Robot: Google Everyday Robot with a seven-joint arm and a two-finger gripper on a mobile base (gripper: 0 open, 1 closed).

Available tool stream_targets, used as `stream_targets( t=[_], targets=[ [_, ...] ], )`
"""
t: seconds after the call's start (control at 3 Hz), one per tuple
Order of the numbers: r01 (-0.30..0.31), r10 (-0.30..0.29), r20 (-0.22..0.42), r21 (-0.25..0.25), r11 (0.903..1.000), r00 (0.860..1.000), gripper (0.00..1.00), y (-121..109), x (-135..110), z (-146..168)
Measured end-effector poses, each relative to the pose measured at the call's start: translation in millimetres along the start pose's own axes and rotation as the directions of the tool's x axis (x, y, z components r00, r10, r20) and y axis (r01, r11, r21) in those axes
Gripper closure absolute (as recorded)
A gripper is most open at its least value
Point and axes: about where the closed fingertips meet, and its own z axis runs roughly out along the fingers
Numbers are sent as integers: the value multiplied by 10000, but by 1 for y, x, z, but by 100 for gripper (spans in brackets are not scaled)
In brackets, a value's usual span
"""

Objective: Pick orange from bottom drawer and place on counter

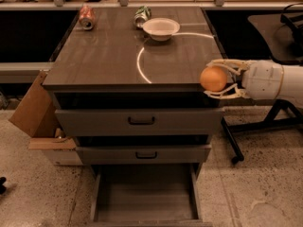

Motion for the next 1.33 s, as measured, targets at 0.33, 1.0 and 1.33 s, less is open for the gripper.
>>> stream_targets(
  t=[0.33,1.0,1.33],
  targets=[
    [-584,583,-48,-449,9973,9983,100,-64,0,44],
    [-706,705,-32,-515,9962,9975,100,-73,-4,60],
    [-841,841,-25,-632,9945,9965,100,-82,-10,76]
  ],
)
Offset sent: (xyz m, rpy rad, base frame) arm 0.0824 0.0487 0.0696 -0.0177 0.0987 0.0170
